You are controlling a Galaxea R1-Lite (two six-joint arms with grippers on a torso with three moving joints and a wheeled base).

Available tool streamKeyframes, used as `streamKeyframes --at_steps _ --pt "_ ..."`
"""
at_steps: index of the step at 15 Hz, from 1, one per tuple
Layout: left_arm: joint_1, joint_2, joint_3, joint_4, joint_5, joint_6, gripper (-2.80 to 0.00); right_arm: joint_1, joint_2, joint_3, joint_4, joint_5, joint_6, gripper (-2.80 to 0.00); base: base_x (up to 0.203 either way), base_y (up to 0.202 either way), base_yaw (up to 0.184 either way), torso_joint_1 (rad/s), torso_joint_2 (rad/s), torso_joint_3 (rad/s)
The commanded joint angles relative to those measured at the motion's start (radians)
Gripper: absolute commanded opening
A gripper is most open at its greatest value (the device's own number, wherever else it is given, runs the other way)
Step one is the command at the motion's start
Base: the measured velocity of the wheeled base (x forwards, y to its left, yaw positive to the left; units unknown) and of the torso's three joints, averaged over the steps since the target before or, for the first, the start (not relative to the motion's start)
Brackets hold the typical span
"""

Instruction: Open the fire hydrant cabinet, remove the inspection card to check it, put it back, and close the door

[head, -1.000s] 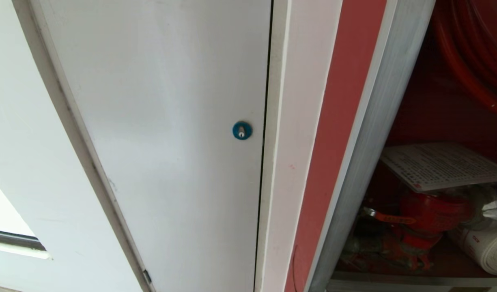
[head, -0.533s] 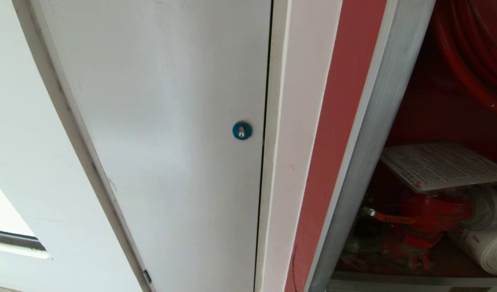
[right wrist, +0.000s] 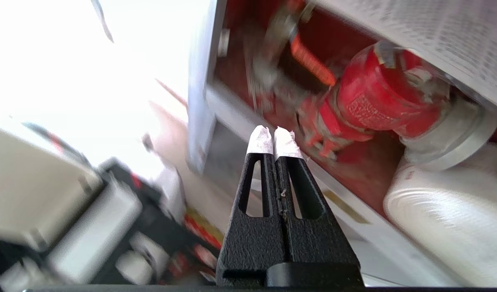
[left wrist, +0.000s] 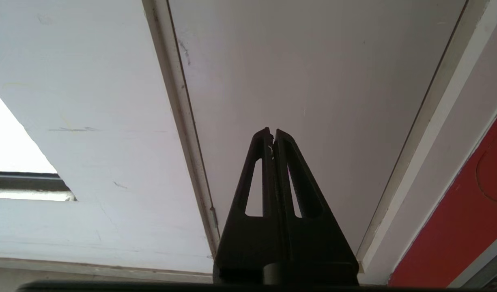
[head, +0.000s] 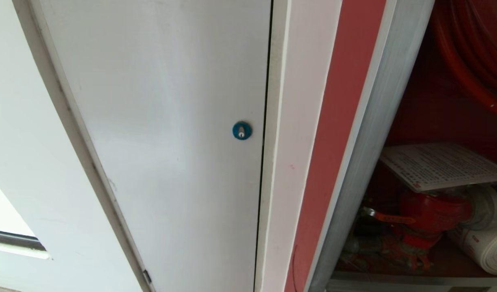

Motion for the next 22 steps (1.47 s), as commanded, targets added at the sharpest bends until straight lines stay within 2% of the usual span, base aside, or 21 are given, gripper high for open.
streamKeyframes --at_steps 1,4,8,12,15,18,20,22 --pt "0.000 0.000 0.014 0.000 0.000 0.000 -2.80 0.000 -0.111 0.088 -0.114 0.003 0.121 -2.80 0.000 0.000 0.000 0.000 0.00 0.000" --pt "0.000 0.000 0.014 0.000 0.000 0.000 -2.80 0.000 -0.238 0.200 -0.260 0.002 0.265 -2.80 0.000 0.000 0.000 0.000 0.00 0.000" --pt "0.000 0.000 0.014 0.000 0.000 0.000 -2.80 0.000 -0.396 0.283 -0.303 -0.006 0.392 -2.80 0.000 0.000 0.000 0.000 0.00 0.000" --pt "0.000 0.000 0.014 0.000 0.000 0.000 -2.80 0.039 -0.508 0.427 -0.344 -0.065 0.445 -2.80 0.000 0.000 0.000 0.000 0.00 0.000" --pt "0.000 0.000 0.014 0.000 0.000 0.000 -2.80 0.062 -0.568 0.566 -0.509 -0.139 0.492 -2.80 0.000 0.000 0.000 0.000 0.00 0.000" --pt "0.000 0.000 0.014 0.000 0.000 0.000 -2.80 0.071 -0.598 0.789 -0.713 -0.256 0.524 -2.80 0.000 0.000 0.000 0.000 0.00 0.000" --pt "0.000 0.000 0.014 0.000 0.000 0.000 -2.80 0.105 -0.626 0.891 -0.804 -0.285 0.537 -2.80 0.000 0.000 0.000 0.000 0.00 0.000" --pt "0.000 0.000 0.014 0.000 0.000 0.000 -2.80 0.113 -0.675 0.938 -0.819 -0.290 0.539 -2.80 0.000 0.000 0.000 0.000 0.00 0.000"
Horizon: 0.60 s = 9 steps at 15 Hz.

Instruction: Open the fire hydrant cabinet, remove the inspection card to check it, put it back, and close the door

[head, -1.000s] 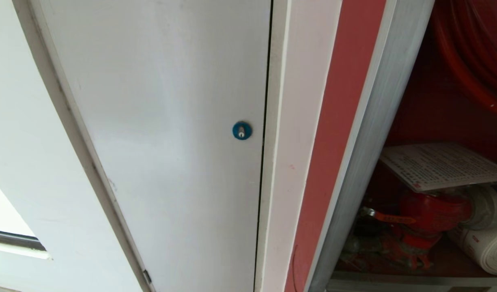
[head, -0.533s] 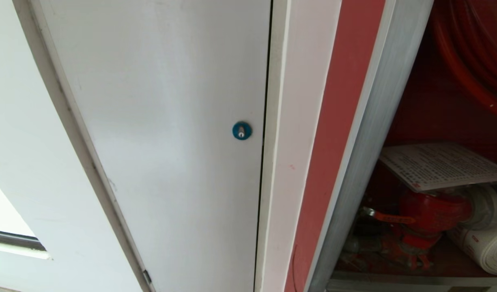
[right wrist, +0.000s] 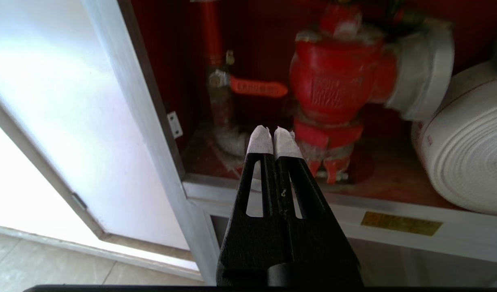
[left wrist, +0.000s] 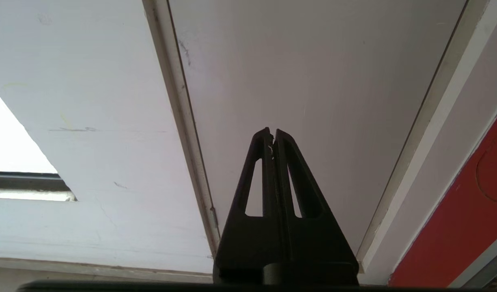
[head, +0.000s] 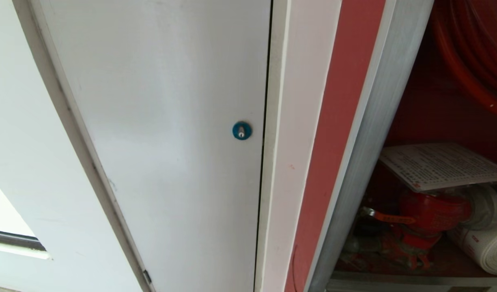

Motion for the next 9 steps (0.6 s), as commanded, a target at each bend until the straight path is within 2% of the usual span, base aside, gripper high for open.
streamKeyframes --at_steps 1,6,9 --pt "0.000 0.000 0.014 0.000 0.000 0.000 -2.80 0.010 -0.075 0.066 -0.007 -0.001 0.001 -2.80 0.000 0.000 0.000 0.000 0.00 0.000" --pt "0.000 0.000 0.014 0.000 0.000 0.000 -2.80 0.010 -0.218 0.217 -0.032 -0.017 0.002 -2.80 0.000 0.000 0.000 0.000 0.00 0.000" --pt "0.000 0.000 0.014 0.000 0.000 0.000 -2.80 0.010 -0.218 0.317 -0.158 -0.071 0.002 -2.80 0.000 0.000 0.000 0.000 0.00 0.000"
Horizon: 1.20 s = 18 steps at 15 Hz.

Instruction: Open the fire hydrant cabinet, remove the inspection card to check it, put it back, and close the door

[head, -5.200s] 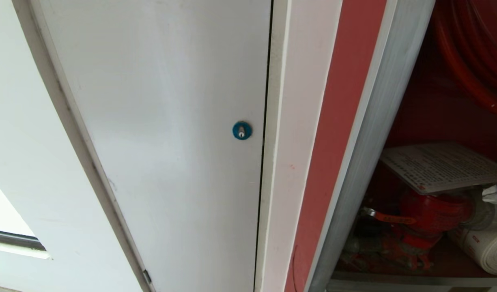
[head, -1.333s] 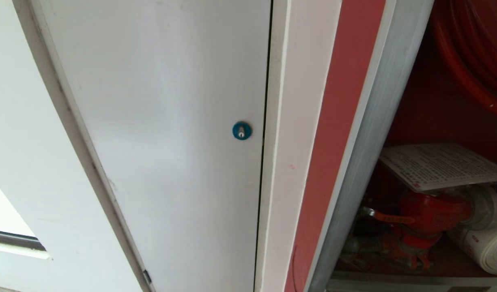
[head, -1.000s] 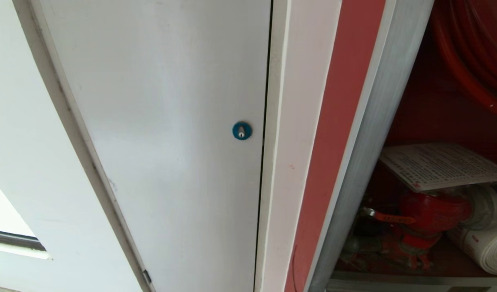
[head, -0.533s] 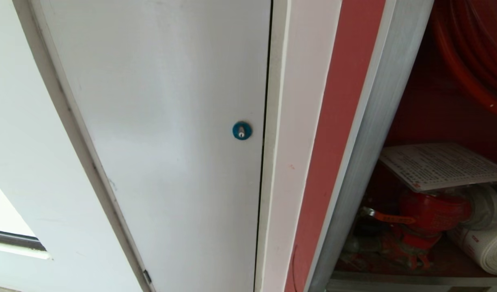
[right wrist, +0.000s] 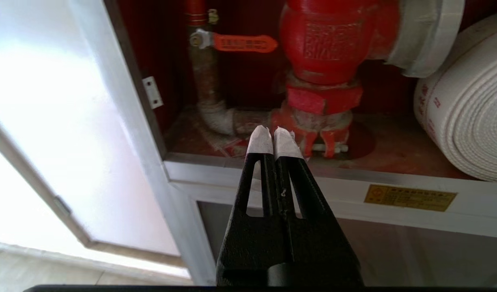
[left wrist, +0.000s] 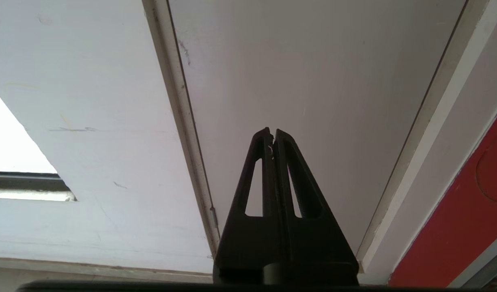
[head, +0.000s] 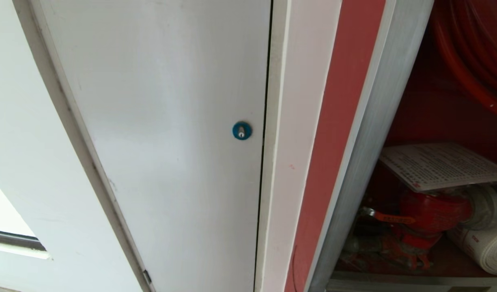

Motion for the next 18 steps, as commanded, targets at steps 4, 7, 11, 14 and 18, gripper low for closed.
streamKeyframes --at_steps 4,7,11,14,18 --pt "0.000 0.000 0.014 0.000 0.000 0.000 -2.80 0.000 -0.013 0.065 -0.077 -0.111 0.002 -2.80 0.000 0.000 0.000 0.000 0.00 0.000" --pt "0.000 0.000 0.014 0.000 0.000 0.000 -2.80 0.000 -0.013 0.063 -0.032 -0.108 -0.002 -2.80 0.000 0.000 0.000 0.000 0.00 0.000" --pt "0.000 0.000 0.014 0.000 0.000 0.000 -2.80 0.000 -0.013 0.063 -0.032 -0.108 0.001 -2.80 0.000 0.000 0.000 0.000 0.00 0.000" --pt "0.000 0.000 0.014 0.000 0.000 0.000 -2.80 0.000 -0.013 0.063 -0.032 -0.108 0.000 -2.80 0.000 0.000 0.000 0.000 0.00 0.000" --pt "0.000 0.000 0.014 0.000 0.000 0.000 -2.80 -0.001 -0.013 0.063 -0.032 -0.108 0.001 -2.80 0.000 0.000 0.000 0.000 0.00 0.000"
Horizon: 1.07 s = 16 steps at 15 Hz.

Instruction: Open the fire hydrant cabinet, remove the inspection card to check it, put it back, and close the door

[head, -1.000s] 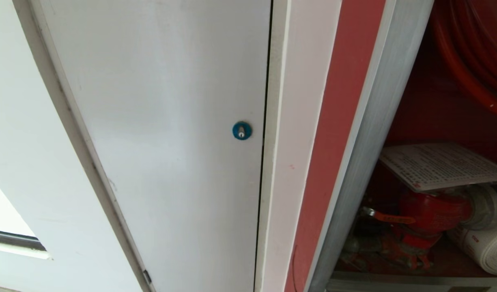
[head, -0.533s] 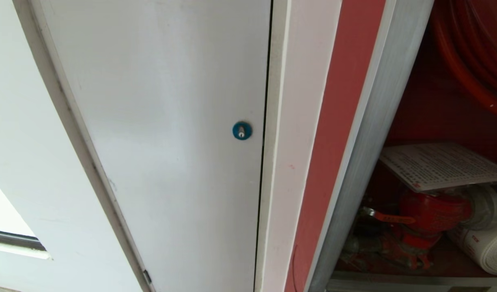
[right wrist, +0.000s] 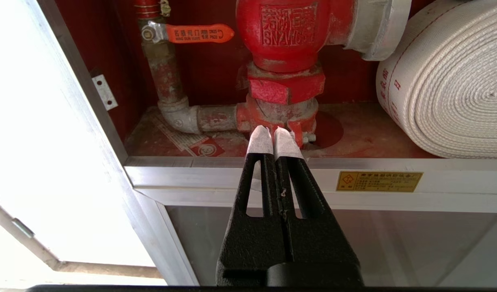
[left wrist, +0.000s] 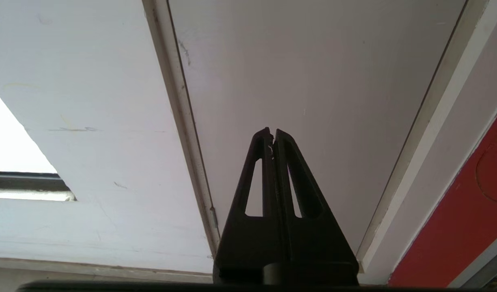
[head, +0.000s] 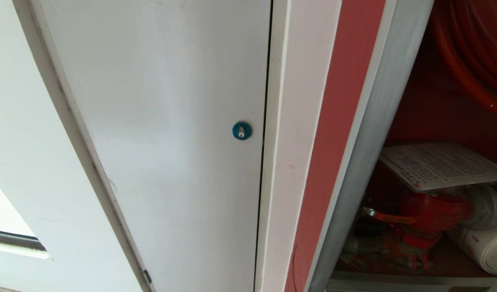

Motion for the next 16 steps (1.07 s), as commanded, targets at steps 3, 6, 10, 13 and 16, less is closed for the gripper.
streamKeyframes --at_steps 3,6,10,13,16 --pt "0.001 0.000 0.014 -0.001 0.000 0.000 -2.80 0.001 0.000 0.000 -0.001 0.000 0.000 -2.80 0.000 0.000 0.000 0.000 0.00 0.000" --pt "0.000 0.000 0.014 -0.001 0.000 0.000 -2.80 0.001 0.000 0.000 -0.001 0.000 0.000 -2.80 0.000 0.000 0.000 0.000 0.00 0.000" --pt "0.000 0.000 0.014 -0.001 0.000 0.000 -2.80 0.001 0.000 0.000 -0.001 0.000 0.001 -2.80 0.000 0.000 0.000 0.000 0.00 0.000" --pt "0.000 0.000 0.014 -0.001 0.000 0.000 -2.80 0.001 0.000 0.000 -0.001 0.000 0.000 -2.80 -0.091 0.000 0.001 0.010 0.01 0.002" --pt "0.000 0.000 0.014 -0.001 0.000 -0.001 -2.80 0.001 0.000 0.000 -0.001 0.000 0.001 -2.80 -0.200 0.000 0.000 -0.009 0.00 0.002"
